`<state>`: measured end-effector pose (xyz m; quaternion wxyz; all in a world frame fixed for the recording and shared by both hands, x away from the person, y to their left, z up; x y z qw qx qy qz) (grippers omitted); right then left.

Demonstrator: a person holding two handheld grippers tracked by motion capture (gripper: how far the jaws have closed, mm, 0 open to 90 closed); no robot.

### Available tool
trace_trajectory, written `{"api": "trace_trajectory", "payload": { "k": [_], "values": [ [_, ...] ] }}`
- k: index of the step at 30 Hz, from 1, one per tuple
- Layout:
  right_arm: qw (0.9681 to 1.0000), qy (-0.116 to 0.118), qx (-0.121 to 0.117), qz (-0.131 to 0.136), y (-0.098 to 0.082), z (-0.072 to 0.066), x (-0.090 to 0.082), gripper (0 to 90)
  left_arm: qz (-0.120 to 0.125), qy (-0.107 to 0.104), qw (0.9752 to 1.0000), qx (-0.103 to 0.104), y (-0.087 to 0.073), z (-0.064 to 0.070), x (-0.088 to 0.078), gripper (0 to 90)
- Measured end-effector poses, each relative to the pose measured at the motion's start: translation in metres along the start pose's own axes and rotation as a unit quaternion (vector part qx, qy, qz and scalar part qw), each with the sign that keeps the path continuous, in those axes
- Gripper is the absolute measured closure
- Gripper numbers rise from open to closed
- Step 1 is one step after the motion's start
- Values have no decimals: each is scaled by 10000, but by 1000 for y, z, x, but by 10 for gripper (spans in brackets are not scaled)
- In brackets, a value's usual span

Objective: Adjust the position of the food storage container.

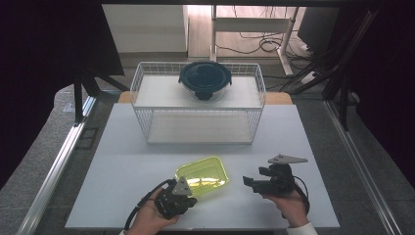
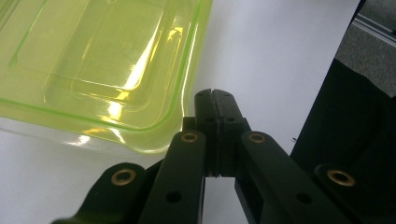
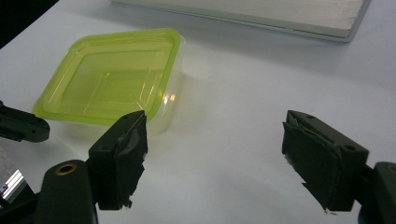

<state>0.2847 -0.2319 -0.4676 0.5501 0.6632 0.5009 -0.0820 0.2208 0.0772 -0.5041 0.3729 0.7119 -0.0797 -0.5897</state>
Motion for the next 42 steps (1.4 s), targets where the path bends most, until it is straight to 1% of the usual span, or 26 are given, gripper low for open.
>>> {"api": "trace_trajectory", "payload": {
  "k": [2, 6, 8, 11, 14, 15, 16, 17, 19, 26, 30, 32, 34, 35, 36, 38, 39, 40, 41, 42],
  "values": [
    [10000, 4, -2, -8, 0, 0, 0, 220, 8, 73, 10000, 8, 0, -1, -1, 900],
    [10000, 2, 2, -3, 0, 0, 0, 219, -3, 105, 9999, -16, 0, -4, -1, 900],
    [10000, 3, -2, -5, 0, 0, 0, 220, -33, 165, 9999, 7, 0, -6, -2, 900],
    [10000, 5, 2, -3, 0, 0, -1, 220, -109, 323, 9994, 14, -1, -9, -3, 900],
    [10000, -2, -2, -3, 0, 1, 0, 219, -161, 416, 9990, -40, -3, -13, -3, 900],
    [10000, -4, -4, -2, 0, 1, 0, 220, -236, 521, 9983, -61, -5, -16, -3, 900],
    [10000, -6, -2, 1, 0, 1, 0, 219, -243, 547, 9982, -92, -6, -18, -3, 900],
    [10000, -5, -2, -2, 0, 1, 0, 219, -231, 520, 9983, -157, -7, -21, -2, 900],
    [10000, 0, -2, -2, 0, 1, 0, 220, -212, 496, 9984, -194, -8, -23, -3, 900],
    [10000, 1, -6, -14, 0, 1, 0, 219, -196, 535, 9980, -258, -9, -26, -5, 900],
    [10000, 10, -12, -7, 0, 0, 0, 220, -181, 521, 9981, -289, -11, -27, -6, 900],
    [10000, 3, -4, -7, 0, 1, 0, 219, -147, 518, 9981, -302, -11, -26, -8, 900],
    [10000, 11, -7, -24, 0, 0, 0, 219, -66, 523, 9981, -324, -10, -24, -14, 900],
    [10000, 16, -8, -24, -1, -1, 0, 219, -30, 558, 9979, -317, -10, -23, -17, 900],
    [10000, 37, -17, -15, -1, -1, 1, 219, 6, 612, 9976, -312, -9, -21, -22, 900],
    [9999, 96, 37, 11, 0, -2, 0, 219, 152, 704, 9967, -364, -7, -20, -31, 900],
    [9999, 119, 58, 26, 0, -3, 0, 221, 342, 790, 9952, -474, -5, -21, -40, 900],
    [9999, 159, 46, 38, 0, -4, -1, 227, 480, 857, 9936, -565, -4, -22, -45, 862],
    [9998, 195, 46, 30, 0, -4, -1, 229, 601, 951, 9912, -693, -4, -24, -49, 806],
    [9997, 230, 36, 29, 0, -5, -1, 230, 660, 1108, 9884, -799, -5, -25, -52, 718]
  ]
}}
Point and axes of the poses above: each handheld gripper's, and its own axes: x roughly forward along the jaws, y roughly out of its top, z roughly to its right, the point moved 1 cm from there along x, roughly forward along the jaws, and after that the axes turned 12 degrees about x, right-handed, at the moved point
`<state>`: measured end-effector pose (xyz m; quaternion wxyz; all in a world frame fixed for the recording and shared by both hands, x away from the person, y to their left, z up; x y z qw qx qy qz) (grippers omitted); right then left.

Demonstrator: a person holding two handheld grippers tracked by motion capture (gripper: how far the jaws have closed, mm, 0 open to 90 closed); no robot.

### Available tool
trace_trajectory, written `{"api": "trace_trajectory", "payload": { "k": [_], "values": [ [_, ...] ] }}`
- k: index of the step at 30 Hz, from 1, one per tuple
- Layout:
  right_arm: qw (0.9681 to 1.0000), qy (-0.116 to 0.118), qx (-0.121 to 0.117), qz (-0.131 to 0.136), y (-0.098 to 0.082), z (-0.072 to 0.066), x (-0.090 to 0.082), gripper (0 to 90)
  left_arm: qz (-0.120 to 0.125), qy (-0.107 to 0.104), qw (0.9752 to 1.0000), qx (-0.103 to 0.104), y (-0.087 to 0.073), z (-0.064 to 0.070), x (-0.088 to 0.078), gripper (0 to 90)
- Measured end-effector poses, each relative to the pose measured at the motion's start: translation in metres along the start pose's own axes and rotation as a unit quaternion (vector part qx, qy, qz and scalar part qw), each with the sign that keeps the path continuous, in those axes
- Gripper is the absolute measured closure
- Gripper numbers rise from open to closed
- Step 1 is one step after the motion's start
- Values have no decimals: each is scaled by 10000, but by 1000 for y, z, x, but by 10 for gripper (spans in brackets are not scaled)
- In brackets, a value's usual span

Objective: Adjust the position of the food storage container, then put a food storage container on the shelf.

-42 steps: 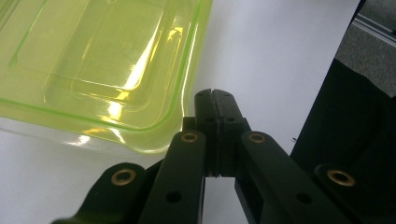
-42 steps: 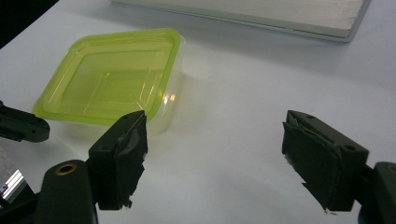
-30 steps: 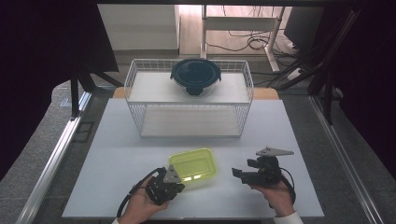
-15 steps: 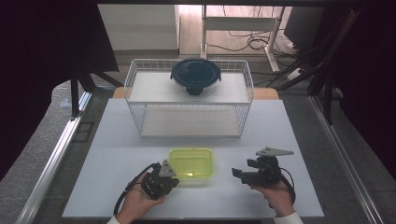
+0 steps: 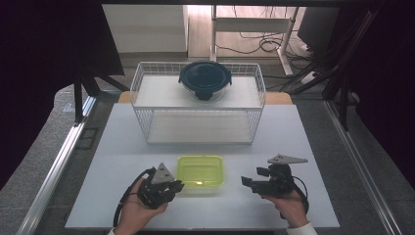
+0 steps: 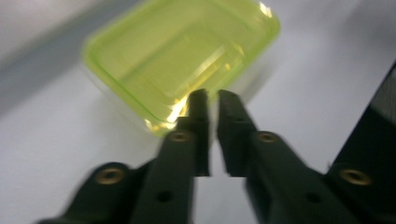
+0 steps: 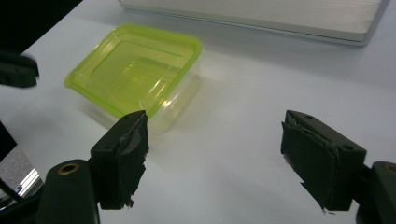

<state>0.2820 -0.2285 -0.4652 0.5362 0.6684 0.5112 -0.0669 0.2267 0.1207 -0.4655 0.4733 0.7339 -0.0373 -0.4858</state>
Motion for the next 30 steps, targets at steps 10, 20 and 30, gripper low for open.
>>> {"api": "trace_trajectory", "payload": {
  "k": [10, 20, 30],
  "values": [
    [9989, 284, -340, -128, -1, -7, 3, 227, 39, 177, 9967, -791, -11, -31, -10, 305],
    [9988, 460, -126, -147, -3, -7, 6, 232, 102, 133, 9943, -1050, -16, -41, -14, 277],
    [9989, 329, -304, -144, 4, -17, 9, 288, -15, 300, 9949, -967, -6, -40, -6, 268]
  ]
}}
Point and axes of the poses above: each handheld gripper's, and its own axes: x roughly forward along the jaws, y roughly out of its top, z roughly to its right, the point moved 1 cm from there along x, roughly forward along the jaws, and after that the axes turned 12 degrees about x, right-handed, at the moved point
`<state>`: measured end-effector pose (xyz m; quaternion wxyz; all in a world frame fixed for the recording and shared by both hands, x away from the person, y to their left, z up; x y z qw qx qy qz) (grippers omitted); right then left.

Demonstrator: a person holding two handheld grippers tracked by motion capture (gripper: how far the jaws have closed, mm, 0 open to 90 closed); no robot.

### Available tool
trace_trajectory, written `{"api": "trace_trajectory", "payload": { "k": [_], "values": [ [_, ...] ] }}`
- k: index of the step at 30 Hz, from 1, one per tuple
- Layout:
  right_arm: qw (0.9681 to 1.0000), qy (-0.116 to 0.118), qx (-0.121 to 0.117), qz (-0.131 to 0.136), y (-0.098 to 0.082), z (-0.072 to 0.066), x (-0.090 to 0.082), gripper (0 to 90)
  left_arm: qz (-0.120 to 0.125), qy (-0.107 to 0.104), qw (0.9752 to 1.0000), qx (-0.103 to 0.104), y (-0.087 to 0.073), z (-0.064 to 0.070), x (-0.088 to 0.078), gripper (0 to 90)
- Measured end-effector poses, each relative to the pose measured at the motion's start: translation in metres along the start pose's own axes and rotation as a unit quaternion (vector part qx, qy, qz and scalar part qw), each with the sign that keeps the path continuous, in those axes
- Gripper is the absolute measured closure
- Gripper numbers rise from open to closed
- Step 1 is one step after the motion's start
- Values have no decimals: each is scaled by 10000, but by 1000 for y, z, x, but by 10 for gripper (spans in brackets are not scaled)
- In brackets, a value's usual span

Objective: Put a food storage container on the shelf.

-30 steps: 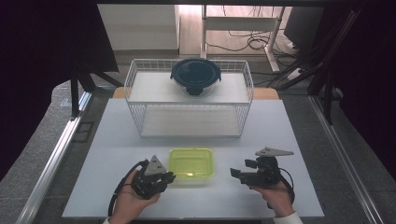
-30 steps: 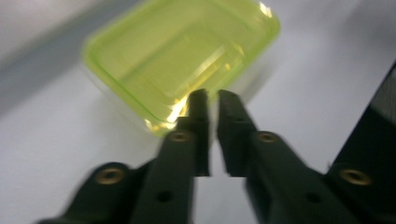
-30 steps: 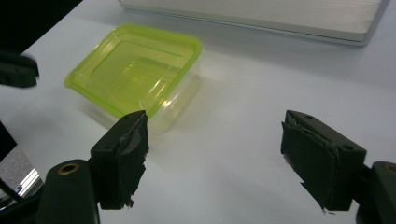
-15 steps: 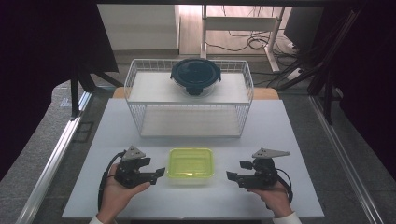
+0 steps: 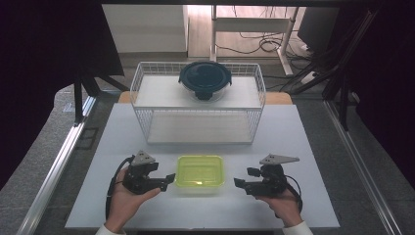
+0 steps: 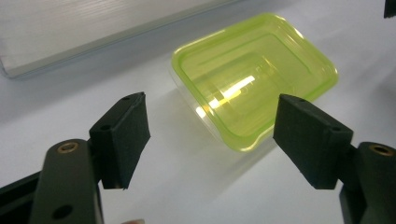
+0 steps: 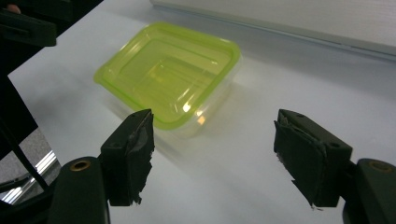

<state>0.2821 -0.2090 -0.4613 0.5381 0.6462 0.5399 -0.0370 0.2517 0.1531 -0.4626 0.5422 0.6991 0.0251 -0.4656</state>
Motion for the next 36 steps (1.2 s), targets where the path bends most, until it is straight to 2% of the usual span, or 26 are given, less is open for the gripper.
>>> {"api": "trace_trajectory", "payload": {
  "k": [3, 5, 8, 10, 12, 18, 21, 22, 23, 24, 25, 27, 31, 34, 36],
  "values": [
    [10000, -31, -2, -43, 7, -4, 4, 310, -53, -38, 10000, 29, 3, 0, 3, 272],
    [10000, -30, 1, -90, 11, -8, 6, 332, -31, -129, 9999, -51, 5, -1, 5, 276],
    [9999, -6, 104, -106, 16, -10, 11, 369, 61, -398, 9988, -265, 6, -8, 7, 315],
    [9996, 26, 240, -125, 17, -9, 16, 391, 64, -405, 9987, -287, 6, -9, 8, 346],
    [9993, 68, 322, -160, 18, -8, 22, 405, 79, -512, 9979, -388, 6, -15, 12, 364],
    [9975, 154, 646, -254, 20, -1, 40, 424, -14, -824, 9941, -706, 2, -26, 27, 370],
    [9966, 173, 746, -292, 21, 1, 46, 434, -21, -1017, 9909, -884, 1, -33, 34, 371],
    [9966, 173, 746, -292, 21, 1, 46, 434, -21, -1017, 9909, -884, 1, -33, 34, 370],
    [9960, 205, 803, -330, 22, 3, 51, 454, -9, -1072, 9894, -978, 1, -36, 38, 371],
    [9960, 205, 803, -330, 22, 3, 51, 454, -9, -1072, 9894, -978, 1, -36, 38, 371],
    [9945, 284, 935, -372, 22, 6, 56, 471, 8, -1178, 9874, -1055, 1, -38, 41, 370],
    [9938, 290, 981, -429, 22, 8, 60, 479, -2, -1212, 9867, -1079, 0, -39, 43, 369],
    [9933, 271, 1018, -465, 20, 12, 66, 480, -4, -1430, 9820, -1236, -3, -40, 50, 367],
    [9911, 327, 1193, -484, 16, 16, 70, 483, -15, -1456, 9811, -1276, -5, -41, 54, 366],
    [9899, 363, 1268, -517, 14, 18, 71, 498, -14, -1510, 9794, -1341, -7, -43, 56, 369]
  ]
}}
Point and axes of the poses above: each handheld gripper's, and its own axes: x roughly forward along the jaws, y roughly out of its top, z roughly to its right, the point moved 1 cm from there along x, roughly forward along the jaws, and after that the axes turned 12 degrees about x, right-handed, at the moved point
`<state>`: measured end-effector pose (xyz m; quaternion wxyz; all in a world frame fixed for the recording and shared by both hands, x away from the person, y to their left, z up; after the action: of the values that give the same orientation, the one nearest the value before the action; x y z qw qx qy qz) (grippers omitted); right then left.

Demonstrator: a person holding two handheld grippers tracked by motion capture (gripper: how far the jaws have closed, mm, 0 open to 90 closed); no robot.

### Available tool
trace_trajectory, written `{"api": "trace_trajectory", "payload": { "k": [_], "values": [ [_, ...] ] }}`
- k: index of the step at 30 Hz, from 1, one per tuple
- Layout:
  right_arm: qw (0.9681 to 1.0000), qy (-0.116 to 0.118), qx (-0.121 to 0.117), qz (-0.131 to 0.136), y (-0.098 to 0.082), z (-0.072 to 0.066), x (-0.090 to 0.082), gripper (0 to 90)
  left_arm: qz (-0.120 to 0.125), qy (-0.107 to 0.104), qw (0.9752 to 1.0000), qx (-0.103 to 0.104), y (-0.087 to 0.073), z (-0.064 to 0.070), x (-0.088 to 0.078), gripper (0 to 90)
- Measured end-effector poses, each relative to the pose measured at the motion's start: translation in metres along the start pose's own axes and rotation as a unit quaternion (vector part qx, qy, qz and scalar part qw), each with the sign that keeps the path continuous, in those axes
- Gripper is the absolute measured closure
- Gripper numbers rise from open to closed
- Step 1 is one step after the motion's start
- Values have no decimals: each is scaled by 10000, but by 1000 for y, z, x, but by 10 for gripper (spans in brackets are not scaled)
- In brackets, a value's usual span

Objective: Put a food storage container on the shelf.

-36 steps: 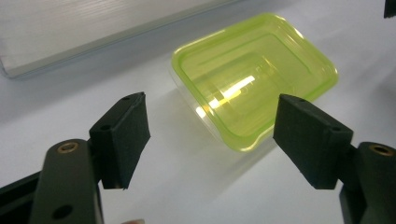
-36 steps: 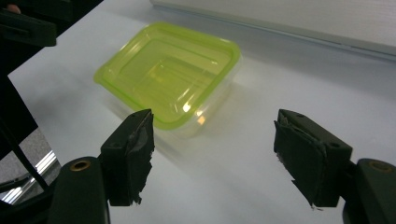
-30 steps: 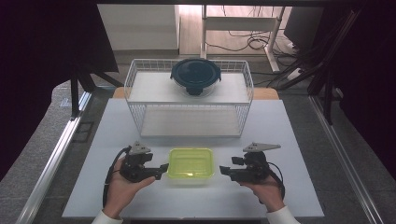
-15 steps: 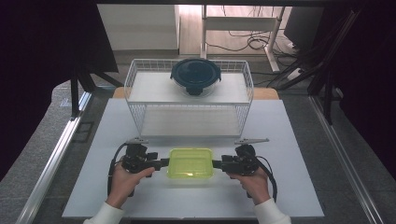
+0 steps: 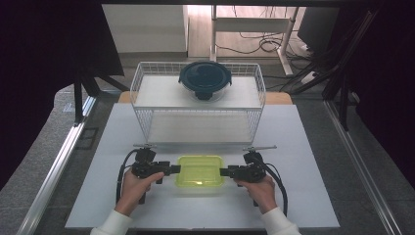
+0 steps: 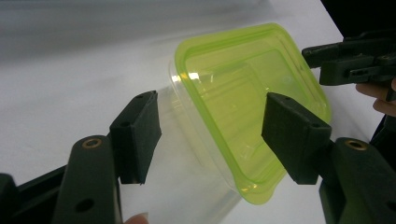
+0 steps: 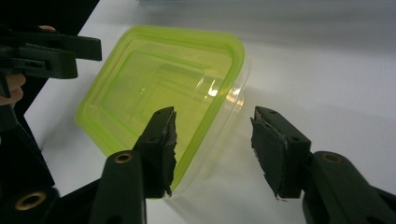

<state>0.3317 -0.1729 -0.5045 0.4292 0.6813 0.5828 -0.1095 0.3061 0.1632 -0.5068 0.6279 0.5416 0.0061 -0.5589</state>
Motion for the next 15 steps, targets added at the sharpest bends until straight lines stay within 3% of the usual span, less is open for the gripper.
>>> {"api": "trace_trajectory", "payload": {
  "k": [12, 13, 15],
  "values": [
    [9994, 210, 267, -113, -2, 4, 8, 543, -27, -403, 9986, -328, -7, -7, 12, 480],
    [9992, 239, 308, -99, -2, 5, 8, 556, -7, -546, 9976, -432, -8, -8, 13, 492],
    [9988, 311, 370, -101, -2, 6, 8, 567, -25, -599, 9971, -463, -10, -9, 15, 511]
  ]
}}
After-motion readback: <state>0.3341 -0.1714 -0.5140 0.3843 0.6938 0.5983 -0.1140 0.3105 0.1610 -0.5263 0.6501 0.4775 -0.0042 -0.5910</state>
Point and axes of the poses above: each handheld gripper's, and its own axes: x roughly forward along the jaws, y roughly out of its top, z roughly to its right, the point moved 1 cm from there along x, roughly forward along the jaws, and after that the axes turned 12 degrees about x, right-handed, at the moved point
